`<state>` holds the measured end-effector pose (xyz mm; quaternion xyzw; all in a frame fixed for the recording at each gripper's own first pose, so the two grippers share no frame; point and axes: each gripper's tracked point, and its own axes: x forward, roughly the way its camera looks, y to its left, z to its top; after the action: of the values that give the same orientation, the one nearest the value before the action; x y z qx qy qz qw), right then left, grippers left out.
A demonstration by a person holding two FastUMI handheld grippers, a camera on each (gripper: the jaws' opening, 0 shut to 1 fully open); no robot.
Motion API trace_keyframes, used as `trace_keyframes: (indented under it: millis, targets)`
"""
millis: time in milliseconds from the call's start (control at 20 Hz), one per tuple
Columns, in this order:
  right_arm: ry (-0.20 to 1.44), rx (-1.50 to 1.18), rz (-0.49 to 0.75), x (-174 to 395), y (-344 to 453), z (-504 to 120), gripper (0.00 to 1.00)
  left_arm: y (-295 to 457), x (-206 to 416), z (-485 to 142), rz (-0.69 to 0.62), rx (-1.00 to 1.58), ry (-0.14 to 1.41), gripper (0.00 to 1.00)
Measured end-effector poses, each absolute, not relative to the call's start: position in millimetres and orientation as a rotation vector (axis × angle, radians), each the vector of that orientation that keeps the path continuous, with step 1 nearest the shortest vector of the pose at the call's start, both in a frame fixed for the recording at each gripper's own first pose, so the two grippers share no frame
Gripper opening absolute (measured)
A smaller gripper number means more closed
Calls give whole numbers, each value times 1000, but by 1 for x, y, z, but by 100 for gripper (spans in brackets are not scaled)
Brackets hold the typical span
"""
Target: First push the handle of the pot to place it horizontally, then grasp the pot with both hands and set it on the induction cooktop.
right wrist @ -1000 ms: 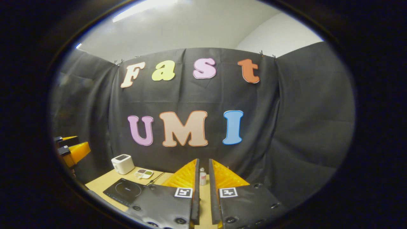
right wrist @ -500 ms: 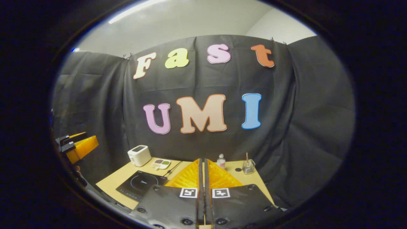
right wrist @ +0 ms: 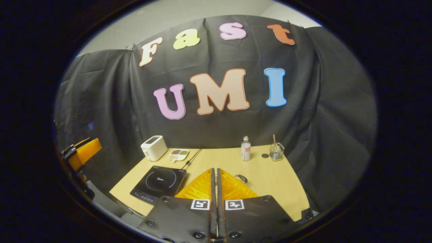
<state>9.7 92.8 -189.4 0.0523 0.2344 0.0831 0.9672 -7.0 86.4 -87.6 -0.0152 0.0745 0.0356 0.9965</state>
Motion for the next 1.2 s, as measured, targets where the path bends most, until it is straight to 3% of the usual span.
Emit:
trace_keyframes:
  millis: [700, 950, 1200]
  targets:
    - [780, 95, 274, 13, 135, -341, 2, 105, 70, -120, 105, -3, 192, 96]
    - [940, 122, 216, -18, 162, -393, 0, 128, 97, -134, 19, 16, 184, 98]
    - [1084, 202, 81, -38, 185, -444, 0, 147, 118, -153, -98, 40, 171, 95]
